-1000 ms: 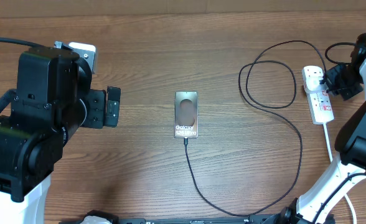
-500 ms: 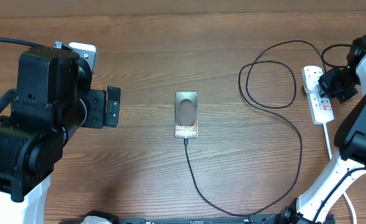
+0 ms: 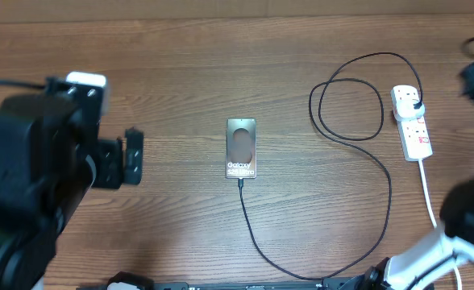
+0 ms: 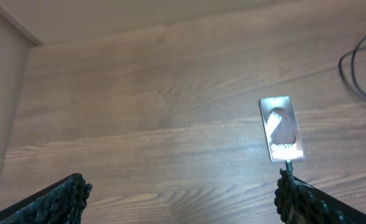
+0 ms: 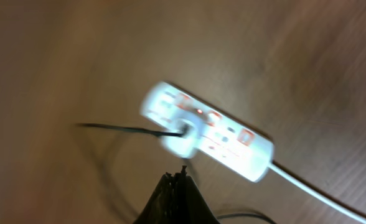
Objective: Plug charger to phone and switch on socket
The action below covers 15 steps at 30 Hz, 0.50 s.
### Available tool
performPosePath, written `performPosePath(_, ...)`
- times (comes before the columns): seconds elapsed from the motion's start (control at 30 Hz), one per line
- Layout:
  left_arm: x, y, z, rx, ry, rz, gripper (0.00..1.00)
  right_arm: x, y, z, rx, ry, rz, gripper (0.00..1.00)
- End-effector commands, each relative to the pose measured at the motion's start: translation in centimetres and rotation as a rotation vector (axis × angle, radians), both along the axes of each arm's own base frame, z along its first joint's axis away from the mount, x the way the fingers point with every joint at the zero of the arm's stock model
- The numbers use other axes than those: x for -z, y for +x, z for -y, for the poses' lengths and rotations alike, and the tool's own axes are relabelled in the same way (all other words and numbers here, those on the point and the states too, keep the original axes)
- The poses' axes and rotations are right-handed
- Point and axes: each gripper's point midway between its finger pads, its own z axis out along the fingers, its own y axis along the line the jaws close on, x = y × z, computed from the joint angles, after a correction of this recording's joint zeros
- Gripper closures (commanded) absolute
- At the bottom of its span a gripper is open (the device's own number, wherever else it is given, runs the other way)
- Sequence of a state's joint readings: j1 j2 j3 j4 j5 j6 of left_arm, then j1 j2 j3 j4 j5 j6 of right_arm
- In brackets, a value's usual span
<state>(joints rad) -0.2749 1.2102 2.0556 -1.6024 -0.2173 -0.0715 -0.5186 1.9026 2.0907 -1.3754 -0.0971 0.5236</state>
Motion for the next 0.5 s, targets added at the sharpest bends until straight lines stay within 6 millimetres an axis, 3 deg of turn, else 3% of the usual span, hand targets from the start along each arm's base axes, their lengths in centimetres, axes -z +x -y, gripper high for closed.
performPosePath(0.0, -1.2, -1.9, -0.6, -0.001, -0.014, 0.060, 0.00, -13.3, -1.9, -3.5, -0.095, 0.011, 0.406, 0.96)
performPosePath(0.13, -2.3, -3.9, -2.1, -0.053, -0.028, 0.123, 0.00, -23.8, -4.8, -7.2, -0.260, -0.036, 0.763, 0.96)
performPosePath(0.23, -3.2, -5.9, -3.8, -0.127, -0.036, 0.184, 0.00, -30.3, -7.6, -10.1, -0.365, -0.172, 0.961, 0.96)
performPosePath(0.37, -4.4, -9.5, -5.8, -0.243, -0.040, 0.282, 0.00, -35.7, -11.7, -13.3, -0.427, -0.336, 1.116, 0.96)
performPosePath(0.47, -5.1, -12.7, -6.4, -0.299, -0.042, 0.366, 0.00, -36.9, -14.0, -15.1, -0.440, -0.377, 1.151, 0.96)
